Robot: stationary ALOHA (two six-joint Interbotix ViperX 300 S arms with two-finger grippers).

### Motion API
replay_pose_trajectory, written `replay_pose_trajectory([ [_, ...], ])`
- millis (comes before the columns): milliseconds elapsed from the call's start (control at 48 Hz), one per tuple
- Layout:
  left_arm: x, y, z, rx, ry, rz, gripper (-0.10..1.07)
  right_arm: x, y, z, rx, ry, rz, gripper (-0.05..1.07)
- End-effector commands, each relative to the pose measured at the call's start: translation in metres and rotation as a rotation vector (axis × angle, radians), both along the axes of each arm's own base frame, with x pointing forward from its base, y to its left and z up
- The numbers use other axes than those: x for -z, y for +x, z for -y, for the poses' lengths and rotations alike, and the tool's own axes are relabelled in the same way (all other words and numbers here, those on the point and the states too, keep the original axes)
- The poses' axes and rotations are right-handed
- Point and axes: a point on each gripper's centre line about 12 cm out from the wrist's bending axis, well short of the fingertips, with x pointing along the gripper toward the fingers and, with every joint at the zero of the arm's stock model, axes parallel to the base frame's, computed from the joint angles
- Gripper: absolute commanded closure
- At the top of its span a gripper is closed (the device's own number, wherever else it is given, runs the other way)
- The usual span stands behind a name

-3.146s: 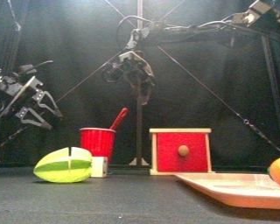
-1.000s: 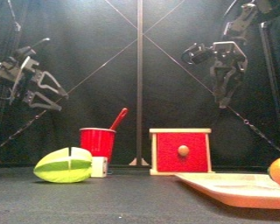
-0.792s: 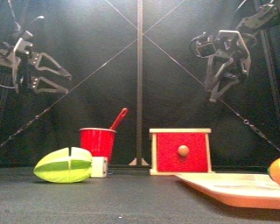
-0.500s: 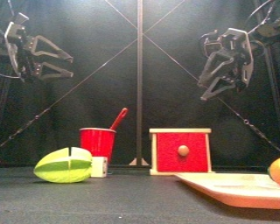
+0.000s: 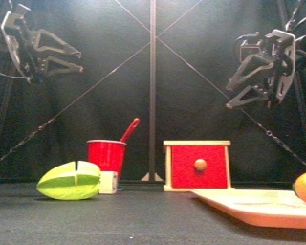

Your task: Grab drawer handle

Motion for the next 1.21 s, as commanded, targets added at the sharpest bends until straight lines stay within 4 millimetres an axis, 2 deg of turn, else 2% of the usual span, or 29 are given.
replay_pose_trajectory([
  [0, -0.016, 0.013, 0.006, 0.019, 0.012, 0.033, 0.16, -0.003, -0.004, 0.0, 0.0, -0.003, 0.044, 0.18],
  [208, -0.029, 0.046, 0.023, 0.099, 0.123, 0.036, 0.16, -0.009, -0.009, 0.004, 0.031, 0.02, 0.101, 0.18],
  [354, -0.041, 0.071, 0.022, 0.076, 0.119, 0.059, 0.16, -0.002, -0.006, 0.006, 0.072, 0.089, 0.116, 0.18],
  [479, -0.052, 0.093, 0.007, -0.004, 0.052, 0.07, 0.16, 0.006, -0.002, 0.009, 0.107, 0.135, 0.108, 0.18],
  [771, -0.063, 0.128, -0.035, -0.181, -0.183, 0.044, 0.16, 0.017, 0.001, 0.02, 0.206, 0.225, 0.132, 0.18],
  [1000, -0.057, 0.158, -0.07, -0.2, -0.295, -0.089, 0.16, 0.022, -0.001, 0.03, 0.293, 0.282, 0.135, 0.18],
  [1188, -0.039, 0.18, -0.096, -0.199, -0.344, -0.206, 0.16, 0.027, 0.0, 0.032, 0.304, 0.282, 0.119, 0.18],
])
